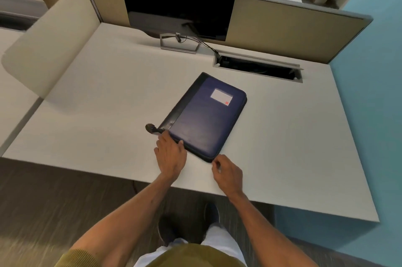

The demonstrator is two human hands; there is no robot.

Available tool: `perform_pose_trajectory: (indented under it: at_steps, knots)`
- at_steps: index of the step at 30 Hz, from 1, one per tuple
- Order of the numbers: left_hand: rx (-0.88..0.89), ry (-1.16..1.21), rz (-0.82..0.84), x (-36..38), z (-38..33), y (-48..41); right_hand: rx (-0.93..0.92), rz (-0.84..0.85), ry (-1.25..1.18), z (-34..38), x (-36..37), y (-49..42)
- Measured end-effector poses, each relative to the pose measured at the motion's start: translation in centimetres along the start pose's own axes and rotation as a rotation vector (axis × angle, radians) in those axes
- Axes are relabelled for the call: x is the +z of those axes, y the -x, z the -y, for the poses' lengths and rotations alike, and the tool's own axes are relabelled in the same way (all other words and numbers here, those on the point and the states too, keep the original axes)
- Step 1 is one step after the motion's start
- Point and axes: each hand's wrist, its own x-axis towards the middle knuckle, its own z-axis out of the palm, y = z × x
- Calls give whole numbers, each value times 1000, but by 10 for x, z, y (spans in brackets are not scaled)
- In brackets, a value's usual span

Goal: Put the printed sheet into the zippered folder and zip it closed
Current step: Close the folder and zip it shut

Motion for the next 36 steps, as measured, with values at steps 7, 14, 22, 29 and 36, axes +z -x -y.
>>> perform_pose_trajectory:
  at_steps: [7,14,22,29,36]
  knots:
    - [-445,332,110,14,-21,1,-238,127,-65,18,16,-13]
    - [-557,352,67,30,-27,-7,-300,139,-85,4,10,-34]
    - [-522,352,92,20,-21,-6,-245,78,-14,-4,2,-52]
    - [-509,377,72,19,-31,-7,-258,86,-26,-12,3,-65]
    - [-564,345,32,29,-31,-12,-415,175,-65,-8,11,-57]
